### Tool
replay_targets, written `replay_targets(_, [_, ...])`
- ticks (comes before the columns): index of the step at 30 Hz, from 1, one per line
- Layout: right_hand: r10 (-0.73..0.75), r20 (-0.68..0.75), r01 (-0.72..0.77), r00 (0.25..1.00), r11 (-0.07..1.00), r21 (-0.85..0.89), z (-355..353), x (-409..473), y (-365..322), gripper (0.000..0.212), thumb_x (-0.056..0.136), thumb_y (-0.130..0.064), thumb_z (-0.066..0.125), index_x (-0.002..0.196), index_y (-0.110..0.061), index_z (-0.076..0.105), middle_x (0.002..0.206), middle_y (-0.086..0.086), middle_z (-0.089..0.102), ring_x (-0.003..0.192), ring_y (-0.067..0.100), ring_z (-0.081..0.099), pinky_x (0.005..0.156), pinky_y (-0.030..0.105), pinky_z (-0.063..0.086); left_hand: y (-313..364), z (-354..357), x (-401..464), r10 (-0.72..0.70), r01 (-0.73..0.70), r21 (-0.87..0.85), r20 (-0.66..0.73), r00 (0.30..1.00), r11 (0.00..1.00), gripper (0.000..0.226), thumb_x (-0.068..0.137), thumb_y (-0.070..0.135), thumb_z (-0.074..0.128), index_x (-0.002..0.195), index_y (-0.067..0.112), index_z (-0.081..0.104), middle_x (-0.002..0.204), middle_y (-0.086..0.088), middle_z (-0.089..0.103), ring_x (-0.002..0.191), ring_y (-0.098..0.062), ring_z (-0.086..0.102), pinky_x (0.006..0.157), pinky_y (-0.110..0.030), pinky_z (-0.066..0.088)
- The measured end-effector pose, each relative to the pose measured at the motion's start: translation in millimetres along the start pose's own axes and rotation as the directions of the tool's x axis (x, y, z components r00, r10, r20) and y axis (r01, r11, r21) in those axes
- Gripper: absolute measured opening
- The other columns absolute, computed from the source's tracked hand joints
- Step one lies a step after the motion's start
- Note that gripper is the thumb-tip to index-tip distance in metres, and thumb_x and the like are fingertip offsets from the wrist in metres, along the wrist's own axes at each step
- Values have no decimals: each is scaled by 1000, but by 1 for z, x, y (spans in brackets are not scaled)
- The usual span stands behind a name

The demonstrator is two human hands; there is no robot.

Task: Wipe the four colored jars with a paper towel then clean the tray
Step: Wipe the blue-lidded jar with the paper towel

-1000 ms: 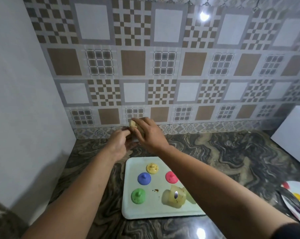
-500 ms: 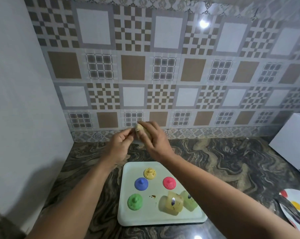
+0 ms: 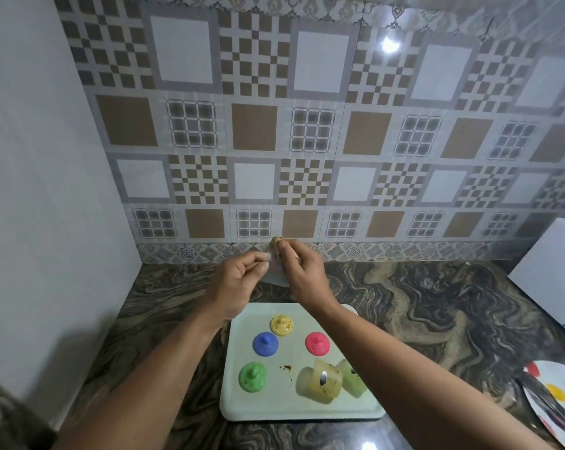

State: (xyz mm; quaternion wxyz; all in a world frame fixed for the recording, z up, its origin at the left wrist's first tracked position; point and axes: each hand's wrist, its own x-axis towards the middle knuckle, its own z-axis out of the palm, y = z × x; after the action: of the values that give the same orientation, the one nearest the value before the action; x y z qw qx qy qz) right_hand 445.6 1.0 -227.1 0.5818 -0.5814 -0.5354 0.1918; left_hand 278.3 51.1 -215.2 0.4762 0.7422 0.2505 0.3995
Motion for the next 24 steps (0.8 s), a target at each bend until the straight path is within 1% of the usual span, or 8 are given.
replay_targets(3, [500, 192, -529, 844, 835, 153, -1, 11, -12, 48, 101, -55, 59, 90, -10, 72, 75, 11, 66, 68, 26, 63, 63, 37, 51, -2, -6, -4, -4, -4, 159, 46, 999, 987, 20, 98, 10, 61, 103, 26, 72, 99, 7, 77, 97, -9, 71, 88, -24, 54])
replay_targets(7, [72, 61, -63, 996, 987, -146, 3, -3, -7, 38, 105, -53, 56, 104, -21, 75, 90, -5, 72, 81, 9, 65, 72, 28, 51, -2, -6, -9, -321, 325, -98, 61, 945, 941, 17, 100, 13, 60, 111, 17, 72, 105, -5, 78, 105, -20, 72, 93, -35, 55])
replay_targets(11, [-243, 4, 239, 970, 950, -203, 12, -22, 3, 35, 106, -47, 55, 122, -20, 71, 106, -6, 67, 99, 8, 63, 85, 24, 50, 8, -4, -12, -174, 172, -80, -11, 985, 982, 22, 101, 4, 54, 108, 16, 71, 102, -5, 78, 100, -23, 73, 87, -32, 57])
replay_targets(13, [51, 14, -52, 999, 996, 71, 14, -18, -5, 53, 101, -60, 52, 105, -11, 73, 93, 0, 69, 88, 15, 64, 76, 33, 51, 13, -6, -17, -2, 1, 72, 18, 1000, 997, 16, 100, 7, 58, 105, 13, 71, 97, 2, 77, 93, -13, 72, 82, -22, 54])
replay_targets(15, [508, 301, -582, 807, 770, 261, 9, -8, -17, 64, 98, -68, 51, 109, -9, 73, 95, 12, 72, 89, 27, 70, 74, 39, 59, 9, -9, -20, 88, -94, 193, 42, 995, 977, 14, 97, 16, 61, 107, 17, 71, 96, 8, 75, 92, -10, 71, 81, -21, 54])
replay_targets(17, [626, 408, -733, 665, 653, 191, -2, -2, -21, 61, 100, -65, 52, 118, -10, 71, 97, 16, 73, 85, 29, 75, 70, 39, 64, 0, -10, -23, 105, -110, 349, 32, 994, 931, 20, 95, 23, 65, 114, 21, 72, 102, 6, 69, 94, -10, 67, 80, -22, 53])
replay_targets(21, [329, 34, -331, 944, 938, 103, 4, 4, -19, 49, 104, -60, 51, 99, -16, 73, 85, 2, 68, 81, 18, 68, 68, 35, 58, -4, -1, -20, -22, 94, 338, -210, 977, 937, 22, 97, 13, 64, 117, 19, 71, 112, 6, 64, 102, -13, 62, 82, -8, 45])
replay_targets(24, [111, -70, -109, 991, 993, 38, 20, -1, -21, 34, 108, -51, 49, 88, -30, 68, 75, -10, 63, 68, -2, 57, 61, 22, 47, -5, 7, -15, -239, 237, -38, -258, 936, 971, 27, 99, 20, 59, 104, 44, 69, 102, 9, 74, 96, -17, 72, 86, -44, 61])
